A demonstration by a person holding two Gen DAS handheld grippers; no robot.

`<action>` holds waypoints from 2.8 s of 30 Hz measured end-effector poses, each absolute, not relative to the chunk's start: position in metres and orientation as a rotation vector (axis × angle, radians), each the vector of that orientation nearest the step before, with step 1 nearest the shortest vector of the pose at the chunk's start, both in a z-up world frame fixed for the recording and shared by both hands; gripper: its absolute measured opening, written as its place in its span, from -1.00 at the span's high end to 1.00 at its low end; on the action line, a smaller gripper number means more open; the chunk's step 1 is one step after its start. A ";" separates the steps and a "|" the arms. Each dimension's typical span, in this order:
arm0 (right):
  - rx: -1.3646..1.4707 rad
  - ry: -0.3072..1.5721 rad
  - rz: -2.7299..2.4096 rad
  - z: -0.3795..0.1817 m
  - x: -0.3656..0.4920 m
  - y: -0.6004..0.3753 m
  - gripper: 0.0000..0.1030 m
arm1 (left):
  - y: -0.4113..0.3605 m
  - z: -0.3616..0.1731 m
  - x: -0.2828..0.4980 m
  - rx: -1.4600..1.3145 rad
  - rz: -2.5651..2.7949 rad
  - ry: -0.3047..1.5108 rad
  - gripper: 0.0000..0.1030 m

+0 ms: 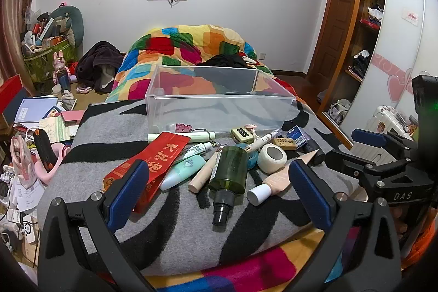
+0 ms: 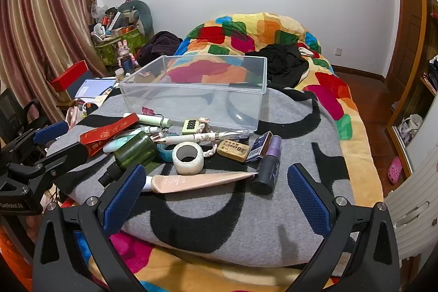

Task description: Organize objects

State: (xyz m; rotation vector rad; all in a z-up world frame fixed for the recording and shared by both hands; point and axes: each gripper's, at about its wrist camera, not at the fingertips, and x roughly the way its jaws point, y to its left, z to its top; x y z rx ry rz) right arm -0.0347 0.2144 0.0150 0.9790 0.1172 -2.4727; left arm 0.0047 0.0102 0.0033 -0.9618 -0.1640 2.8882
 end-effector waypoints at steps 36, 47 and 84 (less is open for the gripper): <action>1.001 0.092 -2.442 0.009 -0.036 0.211 -0.99 | 0.006 0.002 0.002 -0.978 2.880 -0.181 -1.00; 1.074 0.027 -2.443 -0.004 -0.061 0.225 -0.73 | -0.022 -0.006 -0.007 -1.027 2.933 -0.156 -0.77; 1.258 -0.046 -2.508 -0.036 -0.107 0.264 0.54 | -0.070 -0.041 -0.015 -1.128 2.928 -0.304 -0.09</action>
